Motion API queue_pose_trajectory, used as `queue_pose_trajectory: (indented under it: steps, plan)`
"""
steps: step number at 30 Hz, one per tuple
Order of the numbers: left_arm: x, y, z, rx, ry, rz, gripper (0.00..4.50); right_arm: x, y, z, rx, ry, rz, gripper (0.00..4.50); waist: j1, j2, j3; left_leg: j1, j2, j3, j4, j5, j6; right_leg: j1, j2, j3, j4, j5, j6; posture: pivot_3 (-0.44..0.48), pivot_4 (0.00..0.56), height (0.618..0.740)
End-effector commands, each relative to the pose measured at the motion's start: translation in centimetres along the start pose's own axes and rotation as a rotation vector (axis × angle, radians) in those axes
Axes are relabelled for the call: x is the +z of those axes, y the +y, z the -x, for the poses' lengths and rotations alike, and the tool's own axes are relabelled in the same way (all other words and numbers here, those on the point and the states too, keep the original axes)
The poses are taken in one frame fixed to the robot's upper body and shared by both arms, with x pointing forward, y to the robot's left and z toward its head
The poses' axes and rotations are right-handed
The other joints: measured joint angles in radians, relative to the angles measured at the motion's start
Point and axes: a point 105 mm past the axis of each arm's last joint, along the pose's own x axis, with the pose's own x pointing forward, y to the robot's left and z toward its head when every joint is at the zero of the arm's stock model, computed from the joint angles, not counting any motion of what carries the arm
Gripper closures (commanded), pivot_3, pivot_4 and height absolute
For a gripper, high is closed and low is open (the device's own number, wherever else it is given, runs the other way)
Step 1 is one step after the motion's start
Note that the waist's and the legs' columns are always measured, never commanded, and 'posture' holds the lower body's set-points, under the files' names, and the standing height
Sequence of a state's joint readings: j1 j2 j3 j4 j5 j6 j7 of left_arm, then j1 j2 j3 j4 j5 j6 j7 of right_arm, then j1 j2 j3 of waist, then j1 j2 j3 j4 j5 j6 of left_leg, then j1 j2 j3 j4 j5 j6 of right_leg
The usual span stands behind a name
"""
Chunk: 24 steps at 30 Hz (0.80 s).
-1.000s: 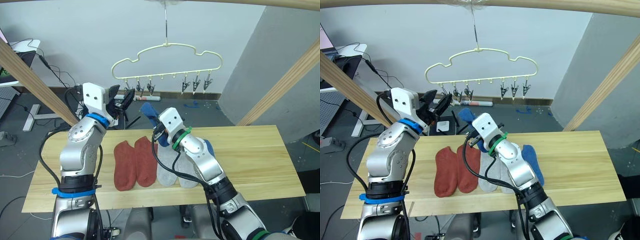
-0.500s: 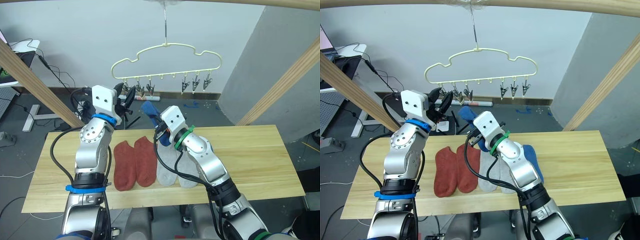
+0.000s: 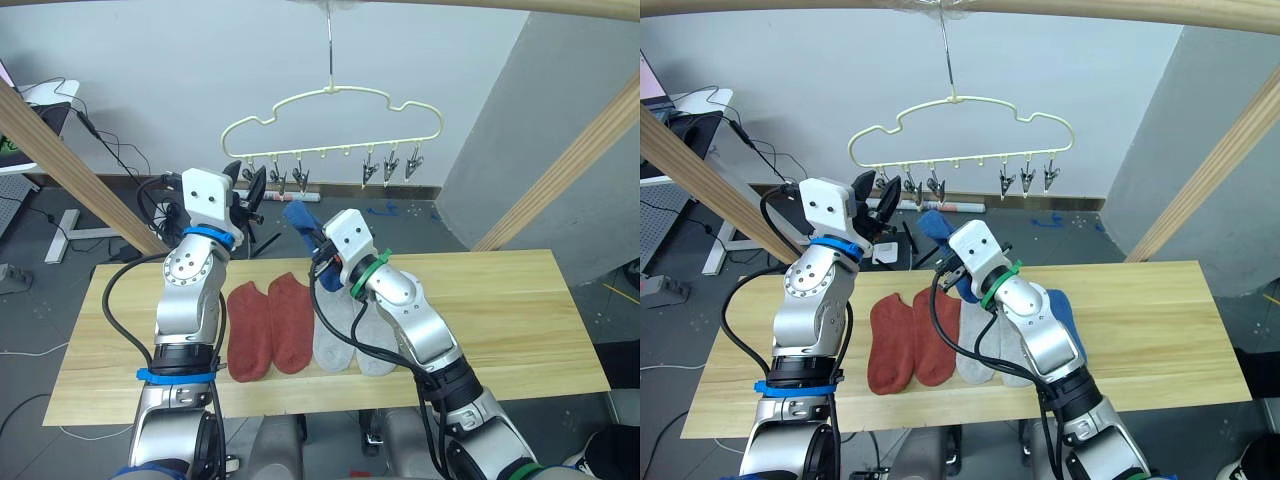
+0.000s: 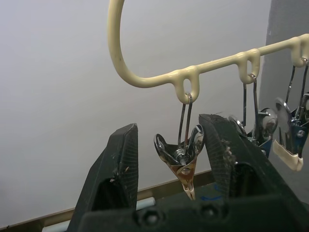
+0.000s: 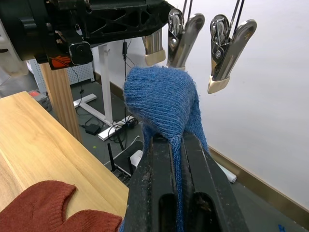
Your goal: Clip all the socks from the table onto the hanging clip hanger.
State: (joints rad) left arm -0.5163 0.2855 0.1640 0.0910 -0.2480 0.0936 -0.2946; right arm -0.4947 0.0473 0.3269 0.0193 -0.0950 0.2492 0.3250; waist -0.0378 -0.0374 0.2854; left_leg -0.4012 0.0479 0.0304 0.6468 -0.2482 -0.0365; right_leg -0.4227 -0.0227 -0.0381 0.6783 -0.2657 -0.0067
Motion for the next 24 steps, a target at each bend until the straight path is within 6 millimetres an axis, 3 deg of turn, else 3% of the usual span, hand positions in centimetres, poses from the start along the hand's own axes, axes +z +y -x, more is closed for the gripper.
queue_pose_trajectory:
  steps: [1, 4, 7, 12, 17, 24]
  plan:
    - [0.9, 0.0, 0.0, 0.005, -0.044, -0.008, 2.30, 2.4, -0.2, 0.0, -0.002, -0.084, 0.007, 4.50, 0.000, 0.000, 0.000, 0.000, 0.000, 0.000, 0.000, 0.000, 0.000, 0.000, 0.000, 0.000, 0.000, 0.000, 0.000, -0.115, 0.279, 0.740]
    - [1.0, -0.1, -0.1, 0.002, -0.049, -0.004, 2.86, 2.4, -0.2, 0.1, -0.002, -0.085, 0.006, 4.50, -0.001, 0.000, 0.000, 0.000, 0.000, 0.000, 0.000, 0.000, 0.000, 0.000, 0.000, 0.000, 0.000, 0.000, 0.000, -0.116, 0.279, 0.740]
    - [1.0, -0.2, -0.1, -0.001, -0.052, -0.003, 3.75, 2.5, -0.2, 0.1, -0.003, -0.086, 0.004, 4.50, -0.002, 0.000, 0.000, 0.000, 0.000, 0.000, 0.000, 0.000, 0.000, 0.000, 0.000, 0.000, 0.000, 0.000, 0.000, -0.115, 0.278, 0.740]
    - [1.2, -0.2, -0.1, 0.004, -0.057, -0.009, 4.49, 2.5, -0.2, 0.0, -0.002, -0.087, 0.003, 4.50, -0.006, 0.000, 0.000, 0.000, 0.000, 0.000, 0.000, 0.000, 0.000, 0.000, 0.000, 0.000, 0.000, 0.000, 0.000, -0.112, 0.278, 0.740]
    - [1.7, -0.3, 0.0, -0.037, -0.048, -0.005, 4.50, 2.1, 0.0, -0.4, -0.003, -0.071, -0.004, 4.50, -0.012, 0.000, 0.000, 0.000, 0.000, 0.000, 0.000, 0.000, 0.000, 0.000, 0.000, 0.000, 0.000, 0.000, 0.000, -0.096, 0.277, 0.740]
    - [2.9, -1.0, -0.1, -0.133, -0.013, 0.136, 4.50, 2.0, 0.5, -2.3, -0.013, -0.068, -0.015, 4.50, -0.013, 0.000, 0.000, 0.000, 0.000, 0.000, 0.000, 0.001, -0.002, 0.000, 0.000, 0.000, 0.001, 0.000, 0.000, -0.078, 0.274, 0.740]
